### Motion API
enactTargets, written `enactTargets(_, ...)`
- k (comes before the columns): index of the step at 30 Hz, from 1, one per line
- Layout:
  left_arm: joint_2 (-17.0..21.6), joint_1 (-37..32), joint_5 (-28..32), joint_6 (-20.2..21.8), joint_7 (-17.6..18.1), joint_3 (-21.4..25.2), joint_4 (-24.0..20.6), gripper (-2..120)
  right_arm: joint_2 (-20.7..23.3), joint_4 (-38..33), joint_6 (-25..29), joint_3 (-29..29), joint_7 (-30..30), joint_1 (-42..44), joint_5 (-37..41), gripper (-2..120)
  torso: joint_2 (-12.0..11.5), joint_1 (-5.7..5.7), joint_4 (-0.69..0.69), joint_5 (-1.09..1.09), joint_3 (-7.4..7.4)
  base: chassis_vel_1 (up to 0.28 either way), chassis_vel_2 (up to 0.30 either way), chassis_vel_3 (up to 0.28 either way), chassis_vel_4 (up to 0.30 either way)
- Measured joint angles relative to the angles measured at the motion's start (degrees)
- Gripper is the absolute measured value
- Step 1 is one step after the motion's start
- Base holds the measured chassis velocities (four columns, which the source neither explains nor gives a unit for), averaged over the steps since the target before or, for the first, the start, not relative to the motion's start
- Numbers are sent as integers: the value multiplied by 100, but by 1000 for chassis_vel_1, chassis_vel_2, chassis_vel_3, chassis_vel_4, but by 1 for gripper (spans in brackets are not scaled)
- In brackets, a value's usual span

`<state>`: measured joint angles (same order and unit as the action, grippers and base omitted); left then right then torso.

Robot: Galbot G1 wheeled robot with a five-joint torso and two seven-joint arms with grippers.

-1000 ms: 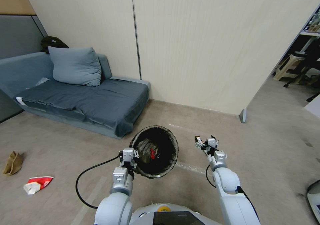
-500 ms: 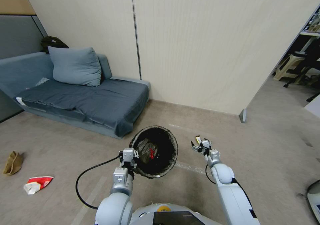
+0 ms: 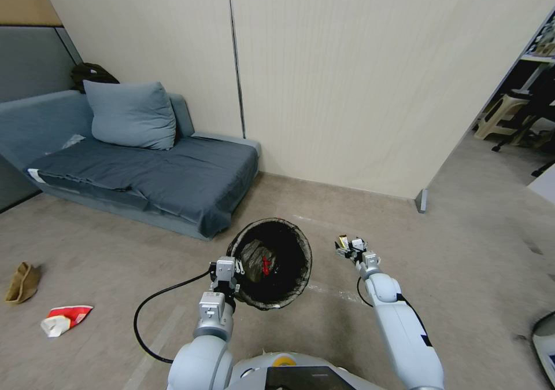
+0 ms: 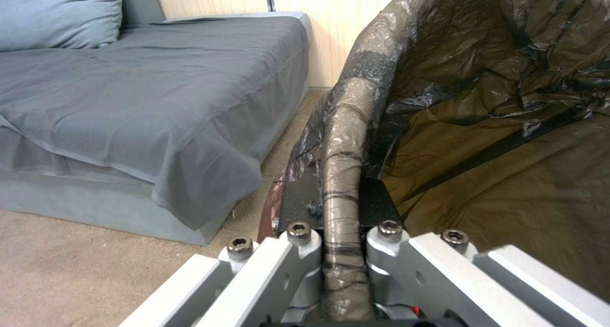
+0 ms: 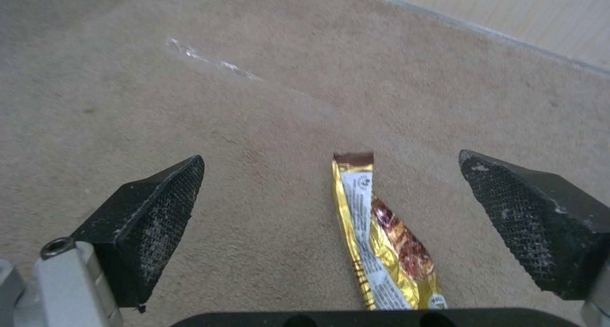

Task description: Pick up the trash bin, then pick up the garbage from the floor and place it into the trash bin.

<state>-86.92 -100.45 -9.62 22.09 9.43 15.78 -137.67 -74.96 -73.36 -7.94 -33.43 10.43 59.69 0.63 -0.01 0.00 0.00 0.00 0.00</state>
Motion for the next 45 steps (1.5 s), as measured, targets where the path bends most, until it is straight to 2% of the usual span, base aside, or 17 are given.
enactTargets(6, 14, -2, -1, -3, 0, -2, -8, 1, -50, 513, -27, 5, -91, -213, -6, 100, 0, 0, 0, 0, 0, 0, 0, 0, 0)
enactTargets(13, 35, -18, -15, -5, 1, -21, -1, 1, -80, 1464, 14, -7, -175, -552, -65, 100, 0, 0, 0, 0, 0, 0, 0, 0, 0)
enactTargets(22, 37, -45, -38, -20, 14, -4, 5, 1, -32, 2097, 141, -59, -161, -882, -80, 100, 0, -1, 0, 0, 0, 0, 0, 0, 0)
enactTargets(28, 37, -50, -58, -33, 21, -22, 22, 1, 21, 2320, 214, -97, -113, -1012, -75, 90, 0, -1, 0, 0, 0, 0, 0, 0, 0)
enactTargets(34, 27, -77, -98, -57, 30, -12, 22, 1, 93, 2615, 355, -149, -63, -1145, -47, 67, 0, -1, 0, 0, 0, 0, 0, 0, 0)
enactTargets(38, 19, -88, -106, -61, 33, -20, 20, 1, 96, 2739, 408, -169, -54, -1192, -43, 59, 0, -1, 0, 0, 0, 0, 0, 0, 0)
enactTargets(41, 15, -123, -121, -65, 39, -22, -2, 1, 92, 2965, 485, -203, -36, -1268, -38, 43, 0, 0, 0, 0, 0, 0, 0, 0, 0)
enactTargets(43, 15, -141, -125, -67, 39, -20, -13, 1, 91, 3016, 495, -214, -29, -1287, -23, 40, 0, -1, 0, 1, 0, 0, 0, 0, 0)
enactTargets(45, 14, -178, -140, -73, 41, -16, -37, 1, 97, 3110, 502, -235, -17, -1329, 22, 30, 0, -1, 0, 0, 0, 0, 0, 0, 0)
